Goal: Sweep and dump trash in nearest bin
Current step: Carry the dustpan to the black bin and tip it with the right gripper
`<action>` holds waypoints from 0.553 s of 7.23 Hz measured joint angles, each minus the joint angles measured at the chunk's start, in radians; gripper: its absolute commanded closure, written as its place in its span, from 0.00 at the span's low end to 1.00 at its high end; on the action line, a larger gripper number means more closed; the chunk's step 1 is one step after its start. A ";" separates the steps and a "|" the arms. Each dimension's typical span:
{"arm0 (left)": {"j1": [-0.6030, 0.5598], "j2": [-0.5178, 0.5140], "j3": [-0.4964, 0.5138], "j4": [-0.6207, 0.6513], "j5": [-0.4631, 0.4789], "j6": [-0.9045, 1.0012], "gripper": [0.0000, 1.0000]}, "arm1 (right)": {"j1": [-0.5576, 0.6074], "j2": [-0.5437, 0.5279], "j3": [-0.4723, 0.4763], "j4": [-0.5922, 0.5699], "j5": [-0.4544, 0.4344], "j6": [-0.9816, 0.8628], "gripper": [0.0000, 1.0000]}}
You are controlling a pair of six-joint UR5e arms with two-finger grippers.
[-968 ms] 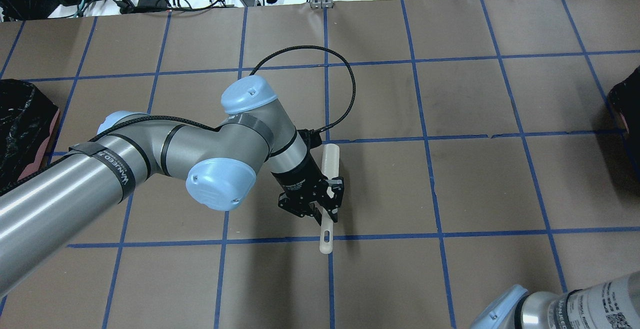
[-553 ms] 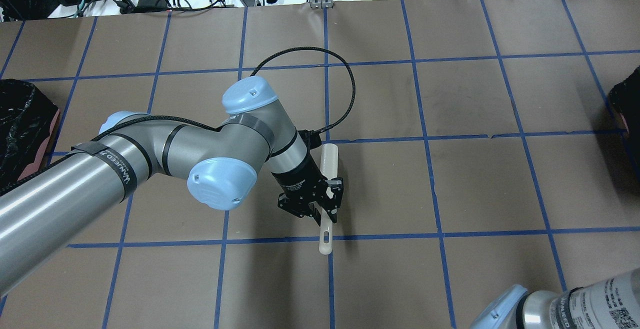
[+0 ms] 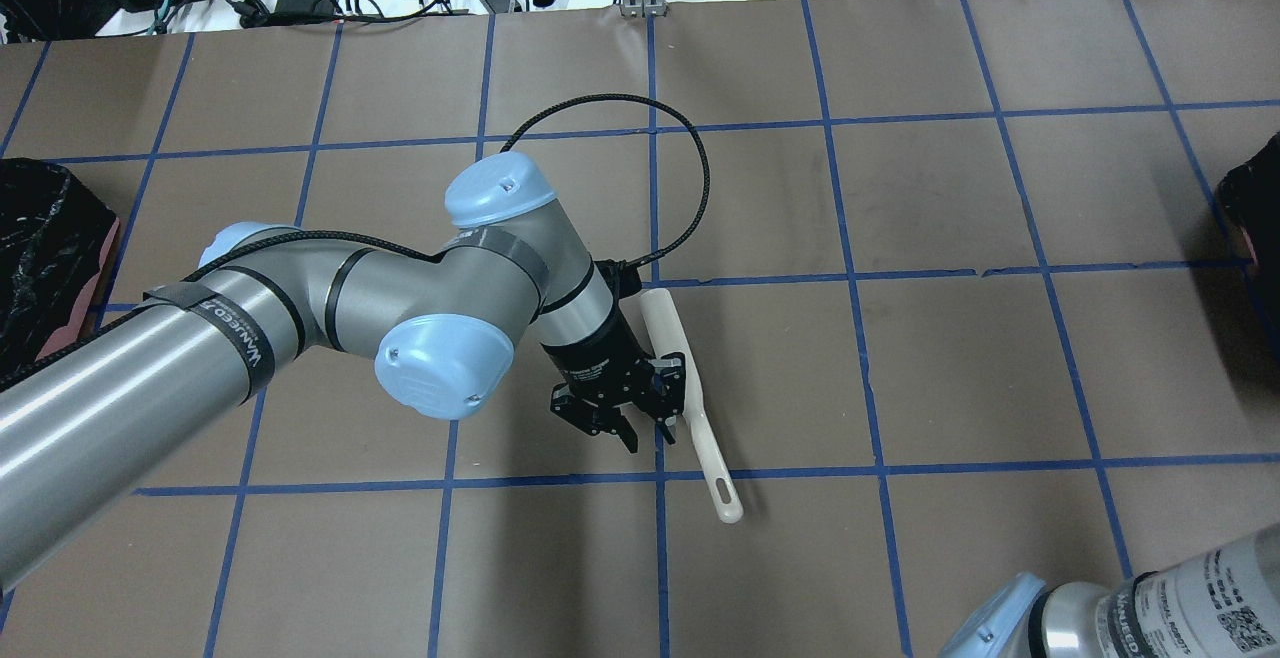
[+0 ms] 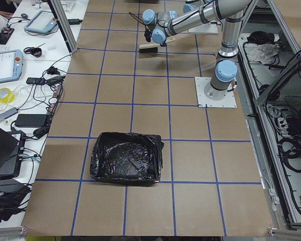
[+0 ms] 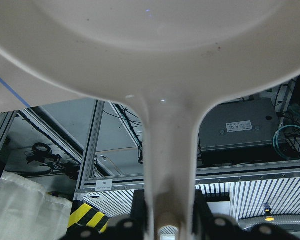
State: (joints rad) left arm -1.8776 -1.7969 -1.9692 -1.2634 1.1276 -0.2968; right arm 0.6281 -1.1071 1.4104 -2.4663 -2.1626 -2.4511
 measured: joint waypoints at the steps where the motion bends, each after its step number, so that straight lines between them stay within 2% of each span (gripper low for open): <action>1: 0.000 -0.001 0.001 0.000 0.001 0.006 0.52 | 0.000 0.015 -0.003 -0.027 -0.008 -0.030 1.00; 4: -0.006 -0.007 0.020 0.003 -0.003 -0.053 0.55 | 0.003 0.035 -0.001 -0.131 -0.012 -0.182 1.00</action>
State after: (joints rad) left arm -1.8838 -1.8042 -1.9489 -1.2606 1.1248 -0.3496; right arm 0.6316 -1.0724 1.4094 -2.5975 -2.1750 -2.6334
